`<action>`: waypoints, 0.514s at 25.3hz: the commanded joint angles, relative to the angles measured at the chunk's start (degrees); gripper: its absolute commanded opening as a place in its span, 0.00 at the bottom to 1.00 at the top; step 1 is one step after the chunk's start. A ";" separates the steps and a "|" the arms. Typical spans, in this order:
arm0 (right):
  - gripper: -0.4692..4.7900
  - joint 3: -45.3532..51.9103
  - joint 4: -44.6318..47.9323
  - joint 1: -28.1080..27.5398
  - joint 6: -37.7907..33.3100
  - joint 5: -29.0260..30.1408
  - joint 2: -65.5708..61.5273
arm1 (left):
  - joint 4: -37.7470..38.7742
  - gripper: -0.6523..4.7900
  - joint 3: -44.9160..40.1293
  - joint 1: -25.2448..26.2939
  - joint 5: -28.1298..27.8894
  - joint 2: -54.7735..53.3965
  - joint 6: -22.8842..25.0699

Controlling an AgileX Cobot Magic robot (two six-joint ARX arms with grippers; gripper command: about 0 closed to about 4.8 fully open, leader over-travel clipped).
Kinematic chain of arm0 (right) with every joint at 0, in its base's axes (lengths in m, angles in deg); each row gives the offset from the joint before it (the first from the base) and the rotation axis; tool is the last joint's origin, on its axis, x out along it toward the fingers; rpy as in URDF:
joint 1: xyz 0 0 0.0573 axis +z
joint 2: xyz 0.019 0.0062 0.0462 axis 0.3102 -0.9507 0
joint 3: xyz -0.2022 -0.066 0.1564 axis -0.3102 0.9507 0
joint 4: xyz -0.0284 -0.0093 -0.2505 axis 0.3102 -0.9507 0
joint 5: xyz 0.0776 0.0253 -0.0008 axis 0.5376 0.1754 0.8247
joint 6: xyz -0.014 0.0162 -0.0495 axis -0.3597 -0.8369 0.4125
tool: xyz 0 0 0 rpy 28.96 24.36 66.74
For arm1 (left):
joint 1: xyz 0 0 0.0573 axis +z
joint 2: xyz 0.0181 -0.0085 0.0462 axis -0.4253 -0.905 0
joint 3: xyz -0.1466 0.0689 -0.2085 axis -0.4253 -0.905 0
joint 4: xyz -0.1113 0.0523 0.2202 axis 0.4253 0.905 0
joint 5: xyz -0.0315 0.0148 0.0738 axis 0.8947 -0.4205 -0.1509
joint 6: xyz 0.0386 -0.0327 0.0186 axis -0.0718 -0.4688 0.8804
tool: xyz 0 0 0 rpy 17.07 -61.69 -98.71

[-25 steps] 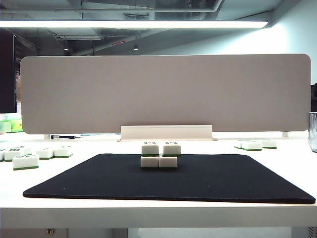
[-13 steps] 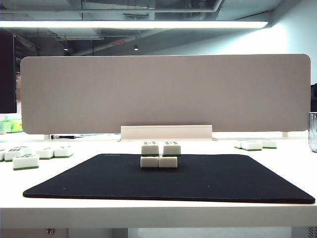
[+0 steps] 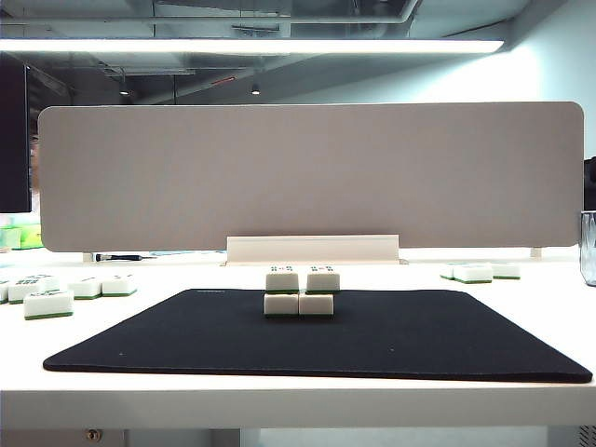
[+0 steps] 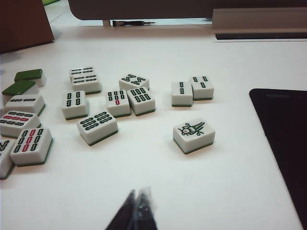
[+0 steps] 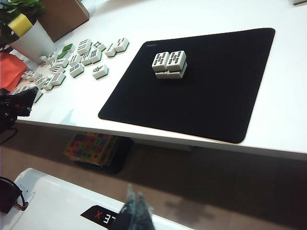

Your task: Arrange four mahjong tiles into a neat stack, creating two layers of paired tiles.

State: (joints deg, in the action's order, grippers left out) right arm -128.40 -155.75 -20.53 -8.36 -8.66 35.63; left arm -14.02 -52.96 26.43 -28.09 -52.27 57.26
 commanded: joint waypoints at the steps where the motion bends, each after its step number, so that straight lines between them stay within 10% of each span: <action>1: 0.09 -0.20 0.55 0.04 0.00 0.13 0.70 | 1.01 0.11 0.02 -0.02 0.17 0.02 0.09; 13: 0.09 -0.20 0.55 0.02 0.00 0.13 0.70 | 0.59 0.11 0.02 -0.04 0.17 0.02 -0.09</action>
State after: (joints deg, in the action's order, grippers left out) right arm -128.40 -155.72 -20.53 -8.36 -8.64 35.63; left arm -14.07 -52.96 26.41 -28.09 -52.23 57.32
